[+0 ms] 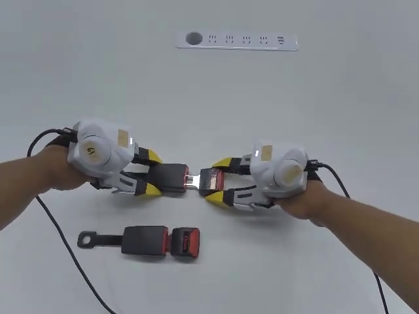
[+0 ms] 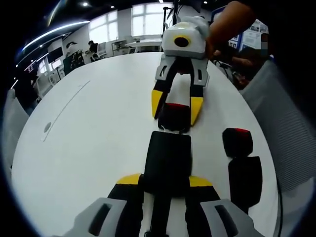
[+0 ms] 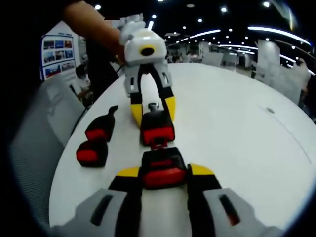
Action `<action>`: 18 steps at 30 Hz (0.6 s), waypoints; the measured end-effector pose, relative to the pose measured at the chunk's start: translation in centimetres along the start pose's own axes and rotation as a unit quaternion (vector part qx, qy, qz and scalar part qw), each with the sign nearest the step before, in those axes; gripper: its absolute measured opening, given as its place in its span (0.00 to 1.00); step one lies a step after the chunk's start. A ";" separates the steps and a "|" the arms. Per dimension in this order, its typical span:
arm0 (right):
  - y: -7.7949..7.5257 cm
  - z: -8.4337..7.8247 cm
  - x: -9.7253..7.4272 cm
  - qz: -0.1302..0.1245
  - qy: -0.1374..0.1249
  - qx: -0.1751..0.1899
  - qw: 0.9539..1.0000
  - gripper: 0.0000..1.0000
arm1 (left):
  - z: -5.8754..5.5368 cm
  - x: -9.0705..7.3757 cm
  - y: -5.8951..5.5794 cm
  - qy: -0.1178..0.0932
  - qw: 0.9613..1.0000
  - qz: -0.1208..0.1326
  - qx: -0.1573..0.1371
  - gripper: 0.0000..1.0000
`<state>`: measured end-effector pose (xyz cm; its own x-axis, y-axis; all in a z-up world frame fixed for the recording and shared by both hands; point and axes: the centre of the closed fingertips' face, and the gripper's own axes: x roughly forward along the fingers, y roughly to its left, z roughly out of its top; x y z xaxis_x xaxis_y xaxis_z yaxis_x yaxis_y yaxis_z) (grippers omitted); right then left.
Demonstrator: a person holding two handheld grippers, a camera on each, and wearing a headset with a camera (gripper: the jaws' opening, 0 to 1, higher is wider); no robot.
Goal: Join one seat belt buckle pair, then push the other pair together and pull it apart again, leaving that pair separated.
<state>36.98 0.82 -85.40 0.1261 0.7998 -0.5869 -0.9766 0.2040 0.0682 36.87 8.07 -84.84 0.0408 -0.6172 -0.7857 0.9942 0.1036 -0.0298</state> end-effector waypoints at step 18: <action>0.6 0.9 1.4 -0.006 0.021 0.006 1.000 0.34 | -0.1 0.1 0.0 0.000 1.000 -0.002 0.001 0.33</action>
<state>36.78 2.56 -85.48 0.1307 0.7732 -0.6206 -0.9728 0.2208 0.0702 36.82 8.08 -84.99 0.0358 -0.6175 -0.7858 0.9946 0.0986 -0.0322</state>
